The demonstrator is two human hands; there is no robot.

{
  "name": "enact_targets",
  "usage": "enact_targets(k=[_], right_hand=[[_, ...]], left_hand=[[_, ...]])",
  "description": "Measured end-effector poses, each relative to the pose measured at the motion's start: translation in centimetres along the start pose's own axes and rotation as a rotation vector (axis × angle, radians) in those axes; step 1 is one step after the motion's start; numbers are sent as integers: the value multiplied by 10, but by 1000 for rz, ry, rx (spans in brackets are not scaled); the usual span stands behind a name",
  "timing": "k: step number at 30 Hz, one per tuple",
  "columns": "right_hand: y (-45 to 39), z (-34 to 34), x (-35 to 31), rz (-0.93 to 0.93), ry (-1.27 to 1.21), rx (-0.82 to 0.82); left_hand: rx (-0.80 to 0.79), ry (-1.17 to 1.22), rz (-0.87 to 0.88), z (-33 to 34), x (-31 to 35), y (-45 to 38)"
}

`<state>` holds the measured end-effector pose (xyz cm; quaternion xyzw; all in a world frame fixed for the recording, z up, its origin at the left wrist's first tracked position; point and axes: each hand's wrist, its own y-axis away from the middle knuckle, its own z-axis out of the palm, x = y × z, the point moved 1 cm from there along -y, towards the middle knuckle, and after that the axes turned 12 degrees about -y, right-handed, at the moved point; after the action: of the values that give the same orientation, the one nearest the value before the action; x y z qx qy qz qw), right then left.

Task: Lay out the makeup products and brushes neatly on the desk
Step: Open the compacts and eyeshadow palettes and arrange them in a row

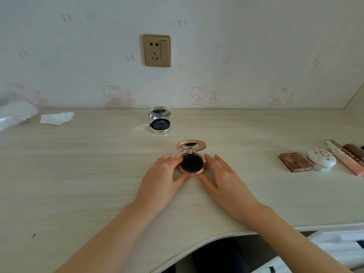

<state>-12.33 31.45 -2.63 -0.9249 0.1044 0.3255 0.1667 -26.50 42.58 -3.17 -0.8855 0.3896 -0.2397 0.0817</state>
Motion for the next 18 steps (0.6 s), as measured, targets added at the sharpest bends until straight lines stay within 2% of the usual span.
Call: enact_targets(k=[5, 10, 18], right_hand=[[-8, 10, 3, -107, 79, 68], [-20, 12, 2, -50, 98, 114], [-57, 7, 13, 23, 164, 42]], left_hand=[[1, -39, 72, -1, 3, -1], [4, -136, 118, 6, 4, -8], [41, -337, 183, 19, -12, -47]])
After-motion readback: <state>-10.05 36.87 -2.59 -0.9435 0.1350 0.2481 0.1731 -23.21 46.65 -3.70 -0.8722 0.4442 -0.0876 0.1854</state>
